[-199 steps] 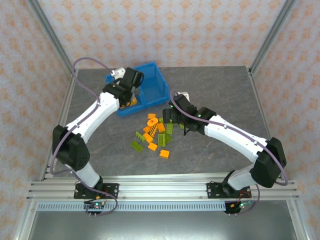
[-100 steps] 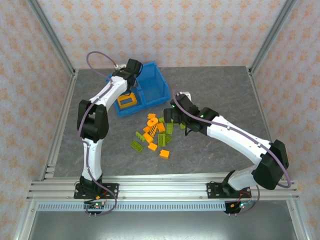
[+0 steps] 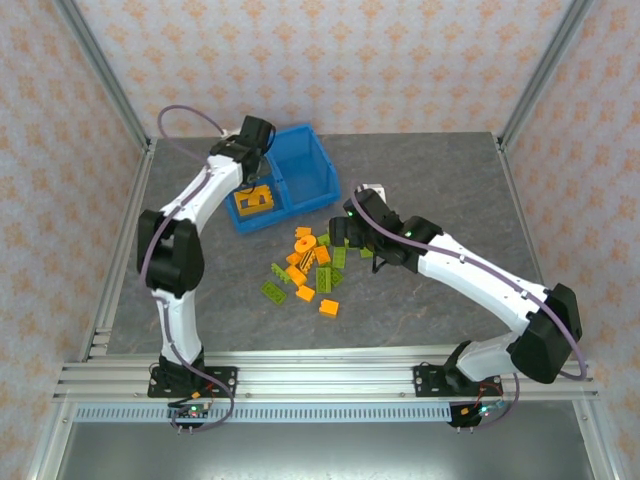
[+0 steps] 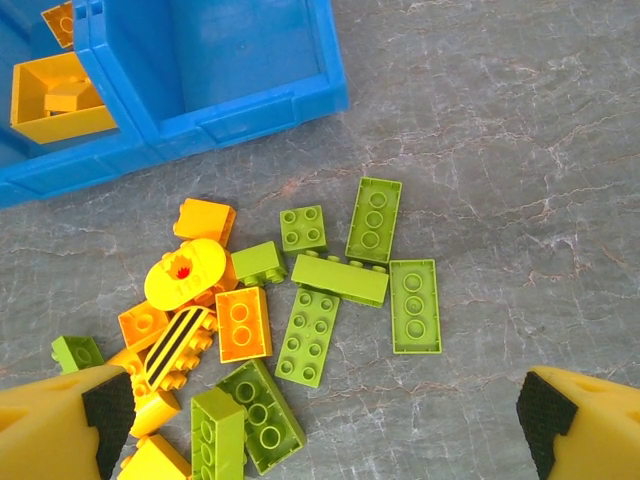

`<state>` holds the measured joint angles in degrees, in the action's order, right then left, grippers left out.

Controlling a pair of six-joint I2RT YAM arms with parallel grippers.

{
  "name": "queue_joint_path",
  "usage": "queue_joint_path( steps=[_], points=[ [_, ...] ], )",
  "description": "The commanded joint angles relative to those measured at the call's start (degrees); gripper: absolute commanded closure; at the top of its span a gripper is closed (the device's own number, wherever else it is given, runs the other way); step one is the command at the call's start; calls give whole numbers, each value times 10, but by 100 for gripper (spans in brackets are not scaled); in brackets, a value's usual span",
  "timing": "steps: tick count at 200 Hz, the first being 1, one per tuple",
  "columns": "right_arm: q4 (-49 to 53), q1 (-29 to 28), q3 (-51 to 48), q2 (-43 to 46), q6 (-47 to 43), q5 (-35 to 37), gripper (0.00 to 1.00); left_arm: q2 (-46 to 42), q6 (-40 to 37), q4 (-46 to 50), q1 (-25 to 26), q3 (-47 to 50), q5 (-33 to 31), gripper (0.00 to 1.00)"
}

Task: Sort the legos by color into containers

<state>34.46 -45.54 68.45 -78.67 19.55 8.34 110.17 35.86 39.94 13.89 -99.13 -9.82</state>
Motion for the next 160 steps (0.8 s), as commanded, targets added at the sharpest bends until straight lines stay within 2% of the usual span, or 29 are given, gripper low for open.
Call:
queue_joint_path(
  steps=[1,14,34,59,93,115,160],
  points=[
    [-10,3,-4,-16,8,4,1,-109,25,-34,9,65,55,44],
    [-18,3,-2,-30,7,0,1,-162,26,-32,25,115,67,44],
    [-28,3,4,-53,1,-2,1,-237,30,5,71,179,45,44],
    [-48,3,18,-84,-8,3,1,-316,92,54,130,284,31,43],
    [-52,4,58,-127,-19,-9,1,-386,205,34,174,439,104,44],
    [-53,4,63,-139,-25,-18,1,-380,232,-18,179,494,152,44],
    [-34,4,57,-129,-20,-9,1,-267,226,-97,178,470,203,46]
  ],
)
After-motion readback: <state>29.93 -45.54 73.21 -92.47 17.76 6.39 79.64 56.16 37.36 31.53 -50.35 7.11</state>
